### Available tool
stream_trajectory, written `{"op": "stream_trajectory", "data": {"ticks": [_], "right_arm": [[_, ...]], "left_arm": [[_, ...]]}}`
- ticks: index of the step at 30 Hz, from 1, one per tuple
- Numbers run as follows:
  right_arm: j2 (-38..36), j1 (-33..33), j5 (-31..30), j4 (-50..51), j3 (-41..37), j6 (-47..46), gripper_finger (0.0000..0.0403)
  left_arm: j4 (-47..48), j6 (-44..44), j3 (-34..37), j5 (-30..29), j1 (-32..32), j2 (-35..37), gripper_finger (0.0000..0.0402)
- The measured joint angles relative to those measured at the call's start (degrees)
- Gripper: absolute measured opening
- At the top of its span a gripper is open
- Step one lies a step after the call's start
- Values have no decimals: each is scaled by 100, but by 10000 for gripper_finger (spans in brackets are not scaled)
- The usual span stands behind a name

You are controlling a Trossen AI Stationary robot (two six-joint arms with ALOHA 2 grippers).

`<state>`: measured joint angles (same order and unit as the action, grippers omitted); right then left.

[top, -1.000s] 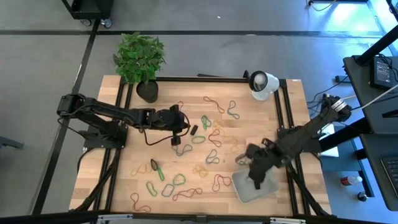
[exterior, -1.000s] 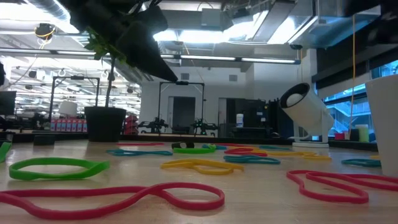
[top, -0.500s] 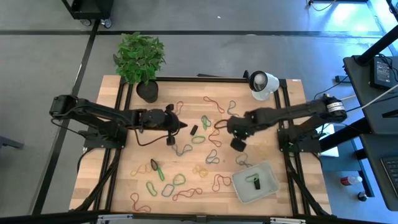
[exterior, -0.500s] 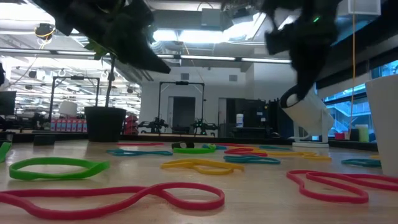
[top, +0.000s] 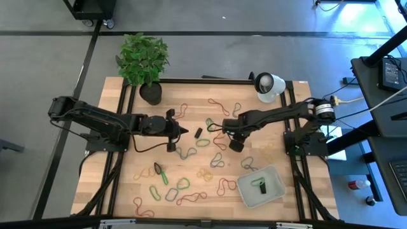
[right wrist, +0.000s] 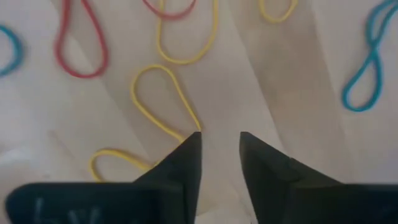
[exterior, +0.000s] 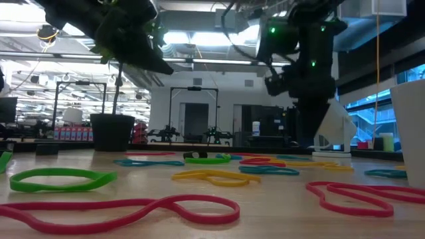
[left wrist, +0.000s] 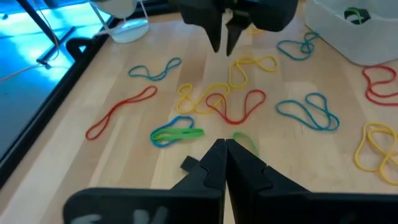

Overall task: Pick and place rubber bands into bin
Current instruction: Put the yellow rubber band into the white bin

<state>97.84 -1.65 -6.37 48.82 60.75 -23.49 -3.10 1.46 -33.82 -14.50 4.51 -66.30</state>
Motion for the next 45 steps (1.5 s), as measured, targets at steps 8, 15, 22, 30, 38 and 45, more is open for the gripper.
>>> {"op": "stream_trajectory", "data": {"ticks": [8, 15, 22, 30, 38, 45], "right_arm": [[472, 0, 201, -7, 0, 145, 158], [541, -4, 388, -513, -341, 135, 135], [485, 6, 446, -739, -609, -160, 40], [-85, 190, 393, -226, -572, -352, 3], [-1398, 710, -125, 65, -531, -1253, 2], [-2328, 1424, -438, 519, -531, -2253, 1]], "left_arm": [[83, -71, 0, -105, 76, 18, 2], [145, -139, 0, -109, 77, 18, 3], [160, -177, 0, -256, 77, 15, 1], [162, -241, 0, -262, 77, 15, 1], [162, -243, 0, -398, 76, 15, 1], [159, -251, -4, -398, 77, 18, 2]]}}
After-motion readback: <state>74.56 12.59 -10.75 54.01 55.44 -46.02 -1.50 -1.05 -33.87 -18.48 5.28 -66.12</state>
